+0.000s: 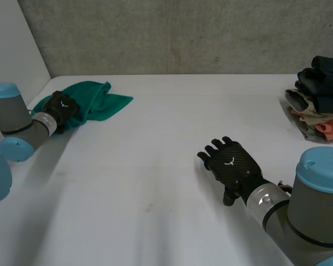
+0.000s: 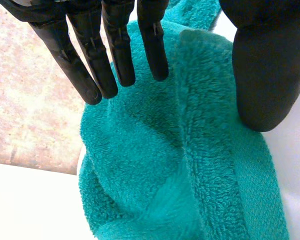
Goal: Fold the laundry.
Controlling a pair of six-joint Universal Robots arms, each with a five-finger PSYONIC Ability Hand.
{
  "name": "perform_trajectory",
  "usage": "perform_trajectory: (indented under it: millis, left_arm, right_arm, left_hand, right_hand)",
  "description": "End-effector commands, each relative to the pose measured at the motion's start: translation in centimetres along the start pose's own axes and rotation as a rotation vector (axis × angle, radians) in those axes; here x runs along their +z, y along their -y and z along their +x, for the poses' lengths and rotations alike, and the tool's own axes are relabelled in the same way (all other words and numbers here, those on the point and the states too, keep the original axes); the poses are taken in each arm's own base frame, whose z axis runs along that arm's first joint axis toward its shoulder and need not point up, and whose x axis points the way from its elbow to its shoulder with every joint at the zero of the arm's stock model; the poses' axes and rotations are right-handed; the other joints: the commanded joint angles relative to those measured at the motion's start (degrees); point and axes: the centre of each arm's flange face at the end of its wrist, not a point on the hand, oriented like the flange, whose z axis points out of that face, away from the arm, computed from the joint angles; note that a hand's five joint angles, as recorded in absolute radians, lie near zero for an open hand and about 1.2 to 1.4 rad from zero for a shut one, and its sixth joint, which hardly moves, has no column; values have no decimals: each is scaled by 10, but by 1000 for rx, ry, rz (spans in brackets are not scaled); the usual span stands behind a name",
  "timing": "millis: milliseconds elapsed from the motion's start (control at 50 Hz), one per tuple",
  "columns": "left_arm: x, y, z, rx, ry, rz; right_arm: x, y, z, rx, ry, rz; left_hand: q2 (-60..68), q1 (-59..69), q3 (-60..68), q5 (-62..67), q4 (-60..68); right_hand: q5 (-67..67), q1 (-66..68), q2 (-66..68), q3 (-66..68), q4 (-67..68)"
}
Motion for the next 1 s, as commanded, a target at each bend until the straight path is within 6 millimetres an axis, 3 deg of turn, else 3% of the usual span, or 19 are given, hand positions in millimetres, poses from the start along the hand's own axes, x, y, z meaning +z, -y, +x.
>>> perform_trajectory:
  millis: [20, 80, 160, 240, 260, 320, 400, 460, 480, 580, 700, 740, 780, 820, 840, 920, 960, 980, 1000]
  left_arm:
    - [5, 0, -6, 10, 24, 35]
    - [5, -1, -11, 16, 37, 32]
    - [-4, 16, -29, -2, 80, 19]
    - [-24, 57, -51, -86, 132, 78]
    - [-35, 79, -61, -129, 156, 124]
    - [-54, 112, -78, -192, 201, 192]
    - [-107, 180, -114, -307, 280, 341]
    - [-139, 215, -125, -364, 296, 432]
    - [-159, 237, -131, -408, 298, 495]
    - [-216, 293, -134, -534, 249, 681]
    - [-263, 350, -99, -677, 96, 840]
    - [-268, 358, -89, -704, 66, 854]
    - [-266, 371, -43, -741, -48, 827]
    - [-259, 373, -16, -740, -105, 791]
    - [-250, 369, 14, -736, -162, 735]
    - [-224, 343, 79, -720, -284, 548]
    - [-219, 333, 100, -718, -333, 478]
    - [-219, 325, 114, -709, -372, 417]
    - [-220, 322, 118, -707, -384, 390]
  right_arm:
    - [1, -2, -1, 1, 4, -6]
    - [2, -2, -1, -5, 2, -8]
    - [3, -2, 0, -10, -6, -9]
    - [5, 0, 4, -10, -20, -5]
    - [6, 0, 7, -5, -26, -4]
    - [7, 1, 12, -3, -41, -2]
    - [10, 1, 22, 5, -67, -2]
    - [11, 3, 31, 19, -87, -4]
    - [11, 4, 36, 29, -99, -4]
    - [10, 10, 58, 81, -153, 3]
    - [6, 11, 89, 172, -248, -15]
    - [6, 10, 95, 189, -265, -22]
    - [4, 7, 106, 219, -300, -41]
    - [4, 5, 112, 230, -317, -55]
    - [3, 4, 114, 233, -324, -61]
    - [2, -1, 127, 254, -361, -92]
    - [2, -3, 130, 258, -370, -100]
    - [2, -3, 132, 259, -375, -100]
    - [2, -4, 135, 261, -381, -107]
  left_hand:
    - [470, 469, 470, 472, 469]
    - [472, 471, 472, 474, 470]
    - [472, 471, 472, 474, 470]
    - [472, 471, 472, 474, 470]
    - [472, 471, 472, 474, 470]
    - [472, 471, 472, 474, 470]
    - [472, 471, 472, 474, 470]
    - [472, 471, 472, 474, 470]
    - [472, 471, 472, 474, 470]
    - [472, 471, 472, 474, 470]
    - [472, 471, 472, 474, 470]
    - [472, 471, 472, 474, 470]
    - [472, 471, 472, 474, 470]
    - [472, 471, 472, 474, 470]
    - [472, 471, 472, 474, 470]
    - [472, 471, 472, 474, 470]
    - [252, 250, 251, 254, 250]
    - [-21, -23, -21, -19, -23]
    - [-134, -135, -134, -132, -135]
  right_hand:
    - [-27, -25, -18, -19, -20]
    - [-27, -25, -18, -19, -20]
    - [-27, -25, -18, -19, -20]
    - [-27, -25, -18, -19, -20]
    - [-27, -25, -18, -19, -20]
    - [-27, -25, -18, -19, -20]
    - [-27, -25, -18, -19, -20]
    - [-27, -25, -18, -19, -20]
    - [-27, -25, -18, -19, -20]
    - [-27, -25, -18, -19, -20]
    - [-27, -25, -18, -19, -20]
    - [-27, -25, -18, -19, -20]
    - [-27, -25, -18, -19, -20]
    - [-27, -25, -18, -19, -20]
    - [-27, -25, -18, -19, -20]
    - [-27, -25, -18, -19, -20]
    - [-27, -25, -18, -19, -20]
    - [-27, -25, -18, -19, -20]
    - [-27, -25, -18, -19, -20]
